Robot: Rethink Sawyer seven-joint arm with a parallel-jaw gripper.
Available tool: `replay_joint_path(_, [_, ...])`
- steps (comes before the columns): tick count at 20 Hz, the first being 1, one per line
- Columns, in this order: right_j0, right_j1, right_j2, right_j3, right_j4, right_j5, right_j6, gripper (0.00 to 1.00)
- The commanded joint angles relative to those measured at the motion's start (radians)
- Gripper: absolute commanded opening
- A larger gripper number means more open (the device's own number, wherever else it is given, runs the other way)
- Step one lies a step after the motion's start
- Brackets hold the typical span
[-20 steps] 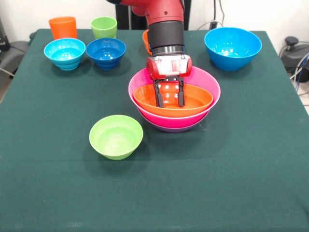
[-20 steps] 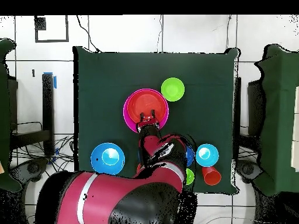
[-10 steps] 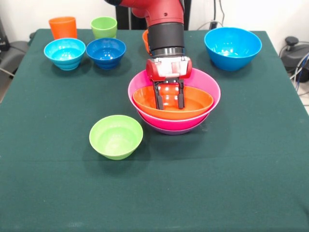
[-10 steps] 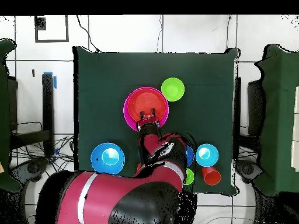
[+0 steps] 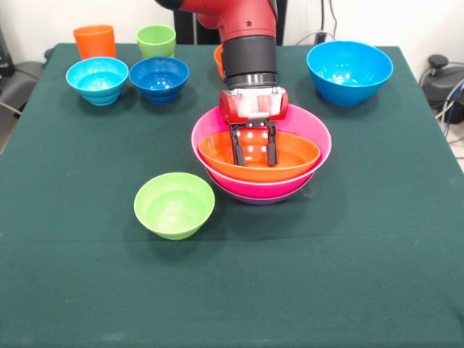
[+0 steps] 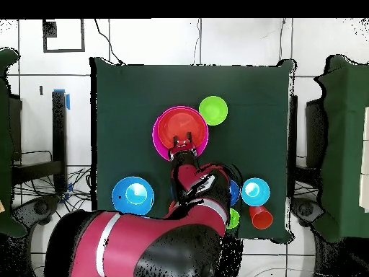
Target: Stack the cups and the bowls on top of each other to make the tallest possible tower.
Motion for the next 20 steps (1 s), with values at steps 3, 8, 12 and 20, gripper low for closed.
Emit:
replay_joint_path(3, [0.001,0.178,0.164,-0.128,0.04,0.22,0.078,1.0])
replay_joint_path(8, [0.002,0.179,0.161,-0.129,0.043,0.219,0.078,1.0])
replay_joint_path(12, [0.001,0.177,0.163,-0.129,0.04,0.222,0.079,1.0])
replay_joint_path(20, [-0.152,0.059,0.385,-0.058,-0.12,0.495,0.072,1.0])
